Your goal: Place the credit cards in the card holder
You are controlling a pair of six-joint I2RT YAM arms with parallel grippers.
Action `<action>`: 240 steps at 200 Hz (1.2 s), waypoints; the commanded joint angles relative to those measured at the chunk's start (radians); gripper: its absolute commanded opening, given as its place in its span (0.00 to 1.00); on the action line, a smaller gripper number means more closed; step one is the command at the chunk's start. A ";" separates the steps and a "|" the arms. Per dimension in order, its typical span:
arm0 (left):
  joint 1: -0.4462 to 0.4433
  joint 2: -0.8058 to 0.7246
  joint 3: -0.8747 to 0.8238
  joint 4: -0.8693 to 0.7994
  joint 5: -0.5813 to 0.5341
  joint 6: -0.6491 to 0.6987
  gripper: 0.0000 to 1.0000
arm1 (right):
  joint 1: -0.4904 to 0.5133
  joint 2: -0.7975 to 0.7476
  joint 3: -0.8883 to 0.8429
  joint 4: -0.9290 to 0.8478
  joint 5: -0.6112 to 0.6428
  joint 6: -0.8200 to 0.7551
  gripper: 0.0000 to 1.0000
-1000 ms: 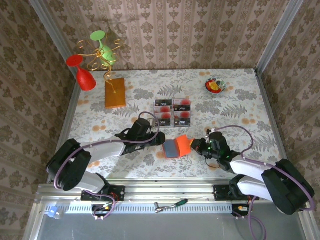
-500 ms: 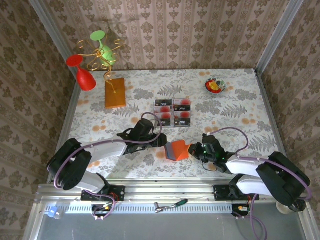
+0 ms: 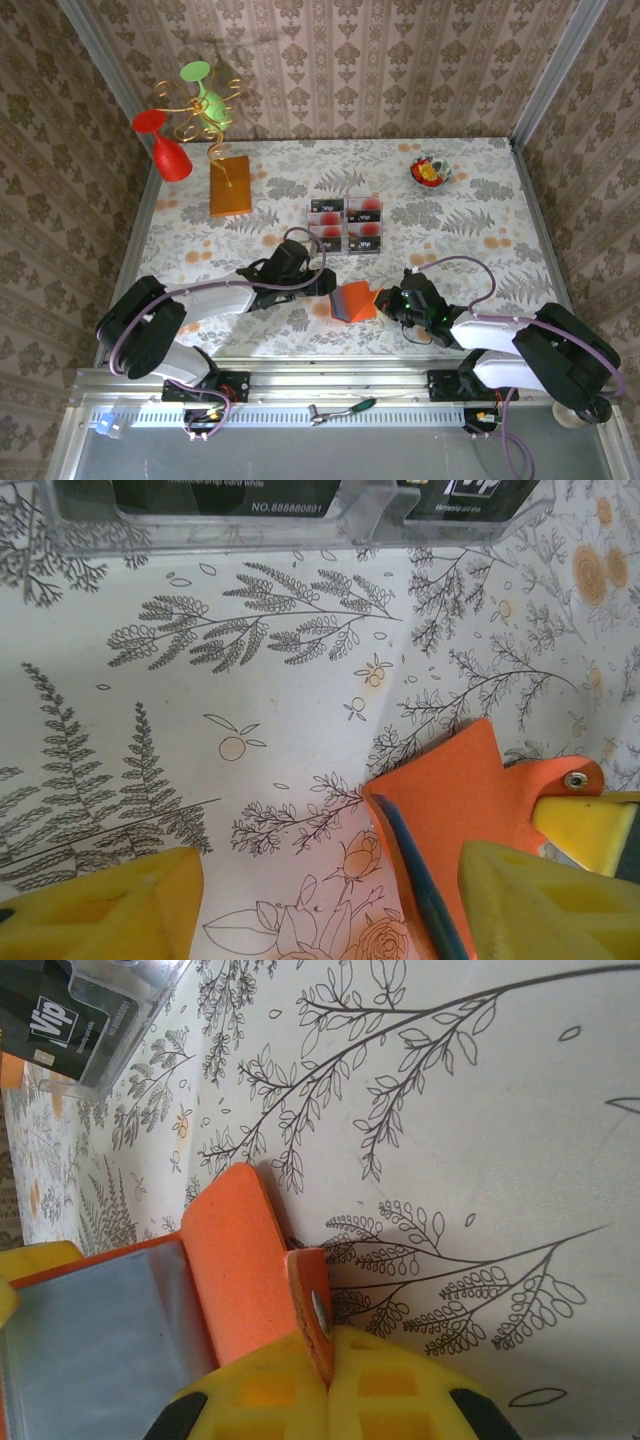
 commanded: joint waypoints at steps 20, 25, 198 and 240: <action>-0.008 -0.107 -0.032 0.004 -0.045 0.001 0.69 | 0.014 0.037 0.023 0.033 0.044 0.020 0.00; -0.008 -0.113 -0.037 0.005 -0.047 0.001 0.68 | 0.014 0.040 0.023 0.035 0.047 0.021 0.00; -0.092 0.067 0.246 -0.175 -0.072 0.110 0.70 | 0.033 0.029 0.029 0.021 0.060 0.026 0.00; -0.133 0.209 0.452 -0.368 -0.133 0.164 0.71 | 0.034 0.029 0.033 0.016 0.063 0.028 0.00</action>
